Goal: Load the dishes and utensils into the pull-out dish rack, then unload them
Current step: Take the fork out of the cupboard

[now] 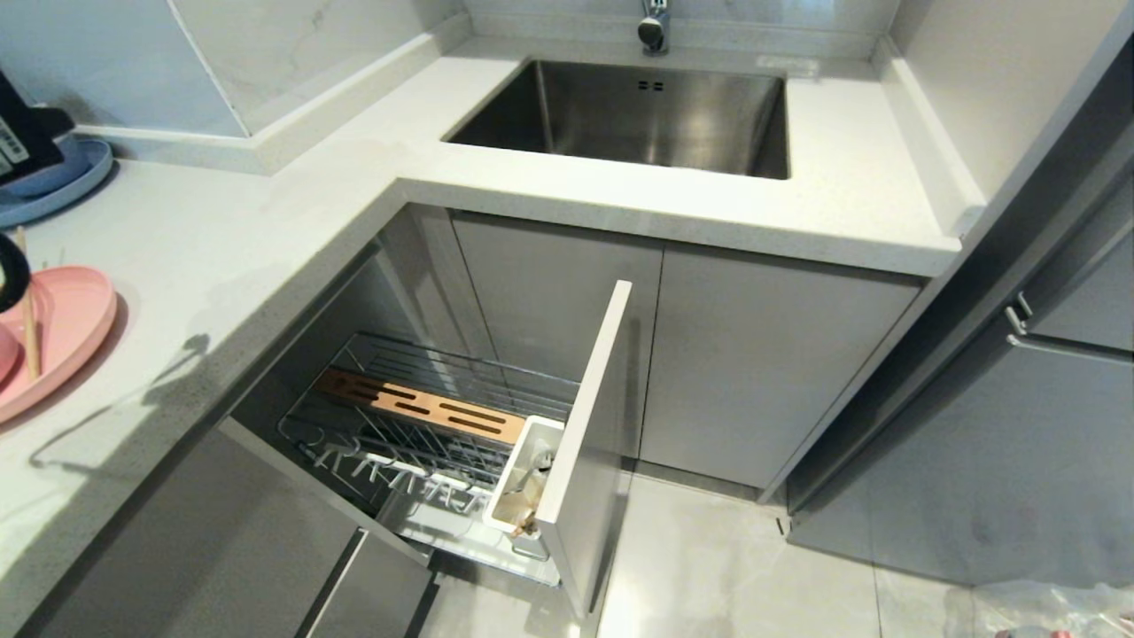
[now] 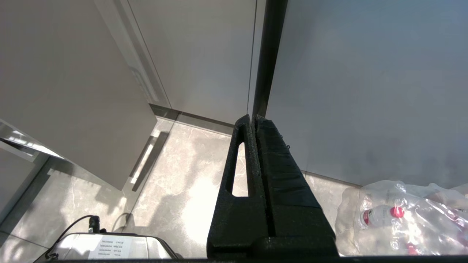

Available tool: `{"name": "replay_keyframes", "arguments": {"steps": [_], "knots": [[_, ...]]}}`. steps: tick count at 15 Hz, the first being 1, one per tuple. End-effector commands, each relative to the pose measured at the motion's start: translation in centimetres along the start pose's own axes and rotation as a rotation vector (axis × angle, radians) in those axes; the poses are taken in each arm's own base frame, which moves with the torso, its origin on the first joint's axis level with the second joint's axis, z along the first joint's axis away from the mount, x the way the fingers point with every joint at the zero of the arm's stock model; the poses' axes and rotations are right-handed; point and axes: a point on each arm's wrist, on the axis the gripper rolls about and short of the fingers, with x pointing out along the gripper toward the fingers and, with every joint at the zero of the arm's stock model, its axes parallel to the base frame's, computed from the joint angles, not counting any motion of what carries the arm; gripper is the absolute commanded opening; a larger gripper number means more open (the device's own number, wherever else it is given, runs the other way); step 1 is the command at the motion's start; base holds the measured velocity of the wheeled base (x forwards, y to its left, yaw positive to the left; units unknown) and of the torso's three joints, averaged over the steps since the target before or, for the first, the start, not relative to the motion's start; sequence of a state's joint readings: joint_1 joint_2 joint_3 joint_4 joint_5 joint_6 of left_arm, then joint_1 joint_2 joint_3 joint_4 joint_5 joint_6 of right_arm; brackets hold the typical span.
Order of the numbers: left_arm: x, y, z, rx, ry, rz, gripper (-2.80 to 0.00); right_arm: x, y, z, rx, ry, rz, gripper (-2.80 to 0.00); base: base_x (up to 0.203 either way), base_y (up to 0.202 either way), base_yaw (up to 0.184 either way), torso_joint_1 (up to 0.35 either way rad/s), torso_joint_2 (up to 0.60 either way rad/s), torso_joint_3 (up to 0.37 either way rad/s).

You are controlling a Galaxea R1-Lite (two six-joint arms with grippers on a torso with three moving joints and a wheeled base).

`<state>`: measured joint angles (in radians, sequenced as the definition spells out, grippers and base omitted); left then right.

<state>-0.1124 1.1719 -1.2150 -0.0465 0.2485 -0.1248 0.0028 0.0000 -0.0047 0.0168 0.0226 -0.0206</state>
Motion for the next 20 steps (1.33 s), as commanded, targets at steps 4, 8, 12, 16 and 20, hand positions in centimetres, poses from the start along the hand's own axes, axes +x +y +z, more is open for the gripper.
{"name": "replay_keyframes", "arguments": {"steps": [4, 8, 12, 16, 20], "knots": [[0.6, -3.3, -2.6, 0.124, 0.105, -0.193, -2.80, 0.0, 0.0, 0.0, -0.001, 0.000, 0.001, -2.80, 0.000, 0.000, 0.000, 0.000, 0.00, 0.000], [2.0, -6.5, -8.1, 0.277, 0.285, -0.339, -2.80, 0.0, 0.0, 0.0, -0.001, 0.000, 0.001, -2.80, 0.000, 0.000, 0.000, 0.000, 0.00, 0.000], [2.4, -10.3, -13.5, 0.381, 0.438, -0.414, -2.80, 0.0, 0.0, 0.0, -0.001, 0.000, -0.001, -2.80, 0.000, 0.000, 0.000, 0.000, 0.00, 0.000], [3.4, -11.2, -17.0, 0.477, 0.542, -0.401, -2.80, 0.0, 0.0, 0.0, -0.001, 0.000, 0.001, -2.80, 0.000, 0.000, 0.000, 0.000, 0.00, 0.000], [4.4, -11.8, -19.6, 0.511, 0.574, -0.396, -2.80, 0.0, 0.0, 0.0, 0.000, 0.000, 0.001, -2.80, 0.000, 0.000, 0.000, 0.000, 0.00, 0.000]]}}
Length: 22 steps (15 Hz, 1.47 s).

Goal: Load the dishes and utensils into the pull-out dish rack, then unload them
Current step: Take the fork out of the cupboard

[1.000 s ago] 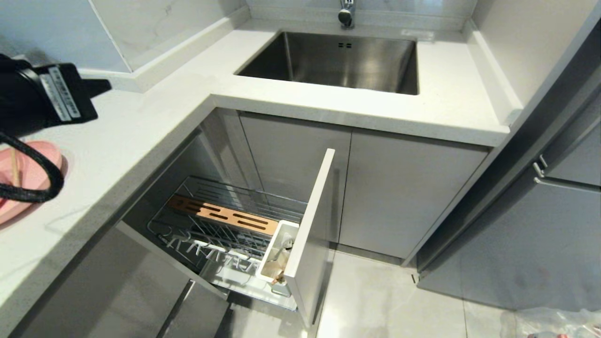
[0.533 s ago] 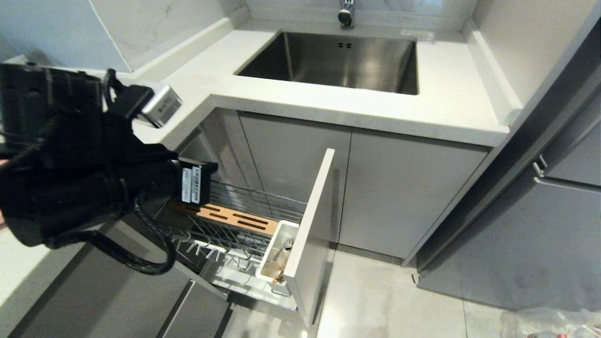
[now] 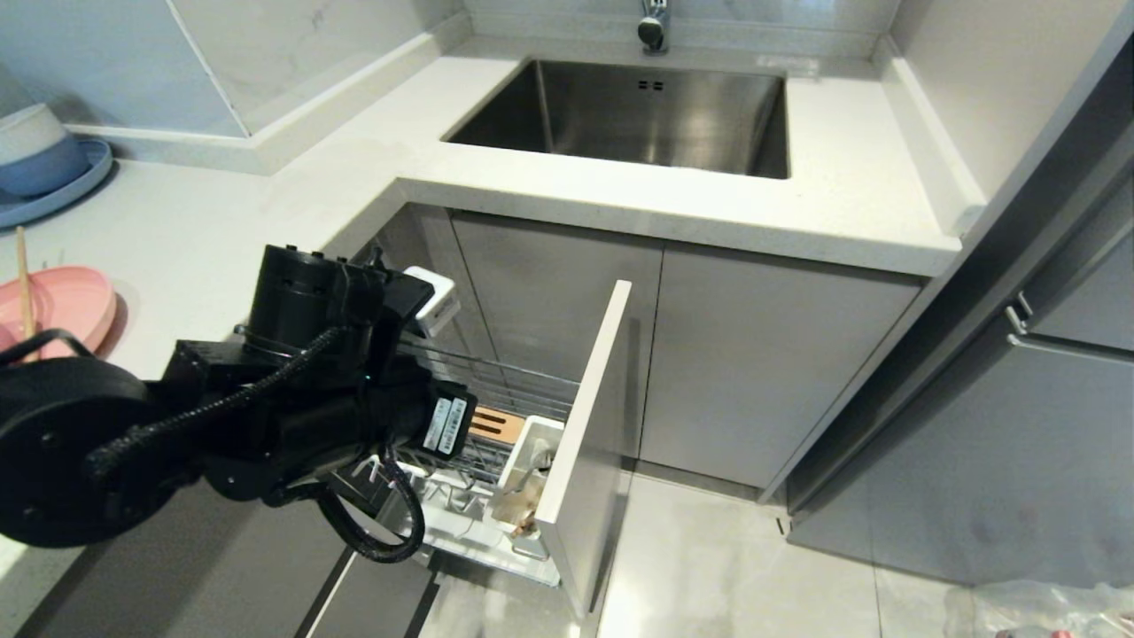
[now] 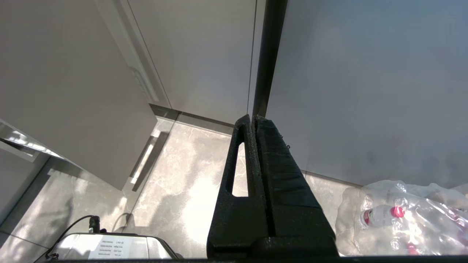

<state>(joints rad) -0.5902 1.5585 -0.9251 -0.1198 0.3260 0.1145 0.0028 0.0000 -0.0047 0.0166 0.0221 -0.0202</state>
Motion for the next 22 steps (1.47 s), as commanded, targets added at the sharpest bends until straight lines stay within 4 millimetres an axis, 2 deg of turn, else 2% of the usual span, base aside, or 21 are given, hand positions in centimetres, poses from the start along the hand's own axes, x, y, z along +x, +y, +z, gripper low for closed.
{"name": "replay_keyframes", "arguments": {"steps": [1, 5, 9, 16, 17, 22], "knots": [[1.7, -0.7, -1.1, 0.028, 0.021, -0.001, -2.80, 0.0, 0.0, 0.0, -0.001, 0.000, 0.001, -2.80, 0.000, 0.000, 0.000, 0.000, 0.00, 0.000], [2.7, -1.4, -3.1, 0.121, 0.021, -0.010, -2.80, 0.0, 0.0, 0.0, 0.000, 0.000, 0.001, -2.80, 0.000, 0.000, 0.000, 0.000, 0.00, 0.000], [4.7, -2.3, -5.1, 0.214, 0.020, -0.012, -2.80, 0.0, 0.0, 0.0, -0.001, 0.000, 0.001, -2.80, 0.000, 0.000, 0.000, 0.000, 0.00, 0.000], [5.5, -3.8, -7.2, 0.282, 0.114, -0.066, -2.80, 0.0, 0.0, 0.0, -0.001, 0.000, 0.001, -2.80, 0.000, 0.000, 0.000, 0.000, 0.00, 0.000], [5.6, -4.3, -7.4, 0.289, 0.117, -0.079, 0.00, 0.0, 0.0, 0.0, -0.001, 0.000, 0.001, -2.80, 0.000, 0.000, 0.000, 0.000, 0.00, 0.000], [6.6, -5.2, -8.2, 0.299, 0.114, -0.085, 0.00, 0.0, 0.0, 0.0, -0.001, 0.000, 0.001, -2.80, 0.000, 0.000, 0.000, 0.000, 0.00, 0.000]]}}
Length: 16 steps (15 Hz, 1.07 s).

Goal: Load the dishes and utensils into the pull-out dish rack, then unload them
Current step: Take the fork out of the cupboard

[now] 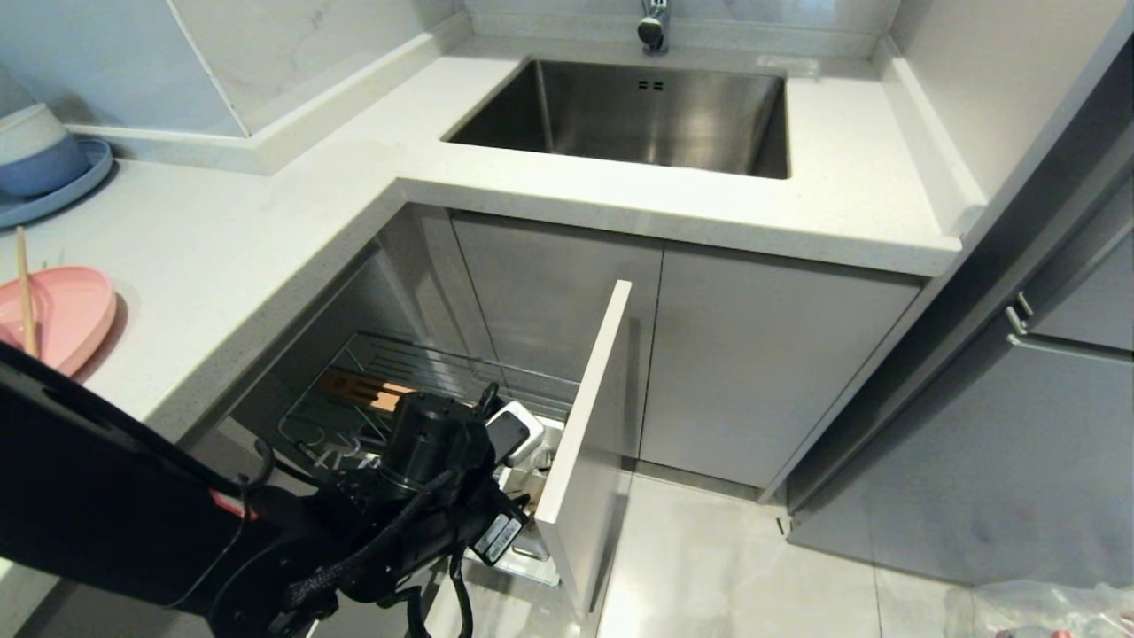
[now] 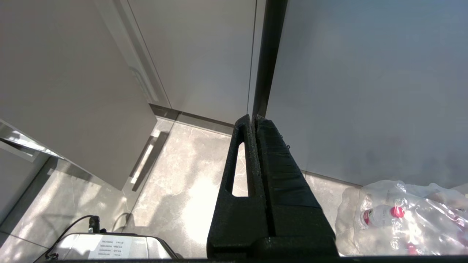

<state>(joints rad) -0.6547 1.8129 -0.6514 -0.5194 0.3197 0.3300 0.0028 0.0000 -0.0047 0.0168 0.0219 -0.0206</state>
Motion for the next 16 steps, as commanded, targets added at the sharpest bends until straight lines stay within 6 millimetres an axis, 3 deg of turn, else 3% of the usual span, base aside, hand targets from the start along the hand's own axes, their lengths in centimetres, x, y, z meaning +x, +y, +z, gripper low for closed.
{"name": "replay_keyframes", "arguments": {"steps": [1, 16], "knots": [[0.8, -0.4, -0.4, 0.009, 0.018, -0.002, 0.00, 0.0, 0.0, 0.0, 0.000, 0.000, 0.001, -2.80, 0.000, 0.000, 0.000, 0.000, 0.00, 0.000], [4.5, -0.8, -1.3, -0.019, 0.003, 0.056, 0.00, 0.0, 0.0, 0.0, 0.001, 0.000, 0.000, -2.80, 0.000, 0.000, 0.000, 0.000, 0.00, 0.000]]}}
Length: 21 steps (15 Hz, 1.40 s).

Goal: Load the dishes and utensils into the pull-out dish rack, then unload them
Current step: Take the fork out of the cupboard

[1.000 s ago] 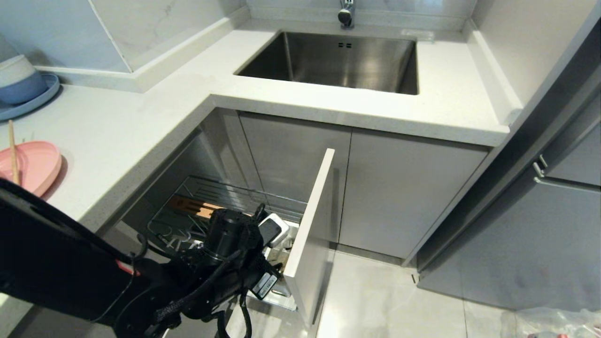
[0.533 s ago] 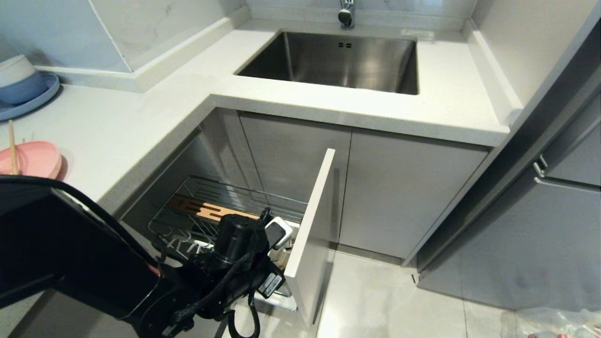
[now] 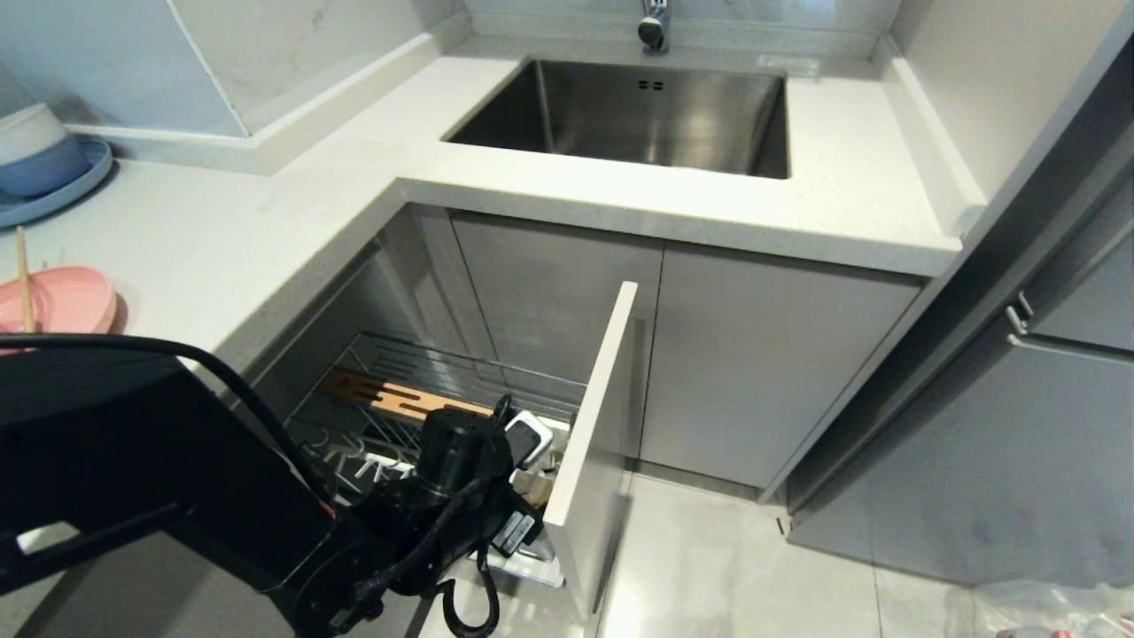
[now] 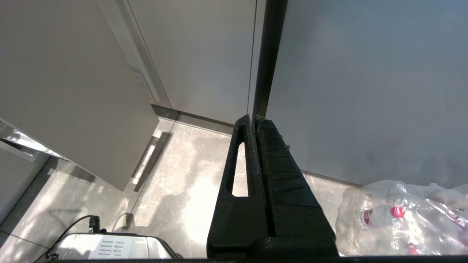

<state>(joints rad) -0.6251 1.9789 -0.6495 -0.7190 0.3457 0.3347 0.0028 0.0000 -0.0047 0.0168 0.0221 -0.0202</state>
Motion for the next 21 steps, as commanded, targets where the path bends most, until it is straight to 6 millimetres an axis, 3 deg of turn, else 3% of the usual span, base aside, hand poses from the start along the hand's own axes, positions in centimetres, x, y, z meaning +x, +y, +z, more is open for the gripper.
{"name": "replay_keyframes", "arguments": {"steps": [1, 10, 11, 21], "knots": [[0.62, -0.13, -0.21, -0.002, 0.000, 0.007, 0.00, 0.00, 0.00, 0.00, 0.000, 0.000, 0.001, -2.80, 0.000, 0.000, 0.000, 0.000, 0.00, 0.000], [1.13, 0.10, -0.02, -0.023, -0.017, 0.019, 0.00, 0.00, 0.00, 0.00, 0.000, 0.000, 0.001, -2.80, 0.000, 0.000, 0.000, 0.000, 0.00, 0.000], [1.10, 0.08, 0.05, -0.025, -0.020, 0.018, -2.80, 0.00, 0.00, 0.00, -0.001, 0.000, 0.001, -2.80, 0.000, 0.000, 0.000, 0.000, 0.00, 0.000], [0.89, 0.08, 0.26, -0.030, -0.030, 0.018, -2.80, 0.00, 0.00, 0.00, 0.000, 0.000, 0.001, -2.80, 0.000, 0.000, 0.000, 0.000, 0.00, 0.000]]}}
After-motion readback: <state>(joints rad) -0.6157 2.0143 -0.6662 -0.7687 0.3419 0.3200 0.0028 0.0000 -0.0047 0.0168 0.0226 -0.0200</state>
